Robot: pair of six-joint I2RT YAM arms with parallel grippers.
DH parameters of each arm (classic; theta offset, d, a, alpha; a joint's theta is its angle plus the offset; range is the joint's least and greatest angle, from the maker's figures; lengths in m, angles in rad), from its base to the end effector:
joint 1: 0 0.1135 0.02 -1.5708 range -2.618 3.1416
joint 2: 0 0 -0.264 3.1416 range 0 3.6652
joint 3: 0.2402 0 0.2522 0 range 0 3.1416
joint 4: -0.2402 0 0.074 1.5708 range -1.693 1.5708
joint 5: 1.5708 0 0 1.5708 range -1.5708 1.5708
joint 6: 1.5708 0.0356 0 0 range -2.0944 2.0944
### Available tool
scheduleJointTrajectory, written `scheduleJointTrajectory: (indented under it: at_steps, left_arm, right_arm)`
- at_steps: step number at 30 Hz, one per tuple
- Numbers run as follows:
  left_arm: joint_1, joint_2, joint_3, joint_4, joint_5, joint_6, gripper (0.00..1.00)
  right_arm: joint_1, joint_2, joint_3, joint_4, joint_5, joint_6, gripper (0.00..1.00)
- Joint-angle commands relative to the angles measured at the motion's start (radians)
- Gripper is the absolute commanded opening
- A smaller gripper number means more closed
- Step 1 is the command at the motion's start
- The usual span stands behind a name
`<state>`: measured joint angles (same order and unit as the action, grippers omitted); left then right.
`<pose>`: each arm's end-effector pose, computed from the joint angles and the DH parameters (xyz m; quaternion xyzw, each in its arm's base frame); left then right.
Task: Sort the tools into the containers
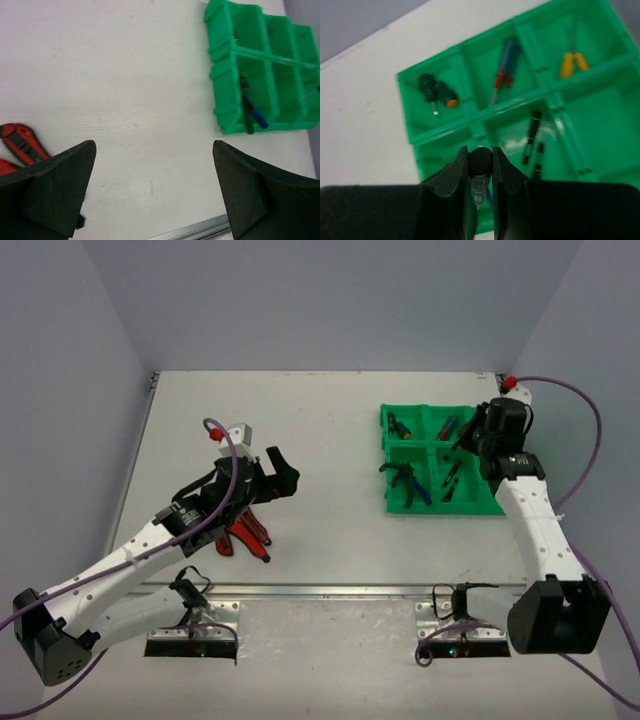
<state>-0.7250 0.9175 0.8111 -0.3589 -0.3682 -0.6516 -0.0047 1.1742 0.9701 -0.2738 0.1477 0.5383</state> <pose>0.1622 -0.1266 0.3087 -0.0653 0.8397 -0.2075 0.4976 0.2670 -0.0065 0.3159 0.2654 0.8106 0.0758 0.5165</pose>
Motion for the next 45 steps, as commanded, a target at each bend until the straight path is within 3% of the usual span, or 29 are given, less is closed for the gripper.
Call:
scheduleJointTrajectory:
  at_steps: [1,3,8,13,14,16,17,18,19,23,25,31,37,42,45]
  left_arm:
    - [0.007,-0.036,0.03,-0.253,-0.115,0.05,1.0]
    - [0.007,-0.064,0.022,-0.296,-0.116,0.055,1.0]
    - [0.007,-0.079,0.026,-0.298,-0.102,0.064,1.0]
    - [0.007,-0.044,0.02,-0.279,-0.097,0.067,1.0]
    - [0.007,-0.03,0.024,-0.287,-0.108,0.061,1.0]
    - [0.007,-0.015,0.031,-0.301,-0.13,0.049,1.0]
    - [0.007,-0.011,0.032,-0.305,-0.142,0.041,1.0]
    - [0.007,-0.008,0.035,-0.316,-0.159,0.022,1.0]
    - [0.007,-0.008,0.032,-0.326,-0.185,-0.006,1.0]
    - [0.016,0.033,-0.008,-0.323,-0.259,-0.096,1.0]
    - [0.042,0.08,-0.033,-0.306,-0.265,-0.133,1.0]
    - [0.198,0.267,-0.062,-0.278,-0.216,-0.29,1.0]
    - [0.22,0.425,0.027,-0.494,-0.322,-0.526,1.0]
    - [0.229,0.475,0.051,-0.499,-0.297,-0.528,1.0]
    - [0.231,0.482,0.057,-0.392,-0.261,-0.428,1.0]
  right_arm:
    - [-0.13,0.041,0.063,-0.129,0.107,-0.032,0.0]
    - [-0.186,0.083,0.099,-0.126,0.094,-0.023,0.0]
    - [-0.192,0.221,0.142,-0.092,0.042,-0.01,0.0]
    - [-0.176,0.309,0.064,0.004,0.004,0.034,0.0]
    - [-0.167,0.315,0.055,0.007,0.007,0.036,0.04]
    - [-0.153,0.32,0.047,0.014,0.007,0.038,0.17]
    - [-0.142,0.32,0.047,0.013,0.007,0.038,0.29]
    - [-0.126,0.319,0.048,0.006,0.006,0.038,0.56]
    - [-0.11,0.315,0.055,-0.005,0.009,0.037,0.67]
    - [-0.062,0.235,0.053,-0.043,0.014,0.033,0.83]
    - [-0.031,0.183,0.048,-0.05,0.005,0.011,0.99]
    - [0.182,0.008,0.007,-0.117,0.004,-0.041,0.99]
    - [0.233,-0.131,-0.128,-0.111,-0.051,-0.04,0.99]
    - [0.235,-0.134,-0.181,-0.076,-0.091,-0.052,0.99]
    - [0.234,-0.095,-0.163,-0.091,-0.124,-0.06,0.99]
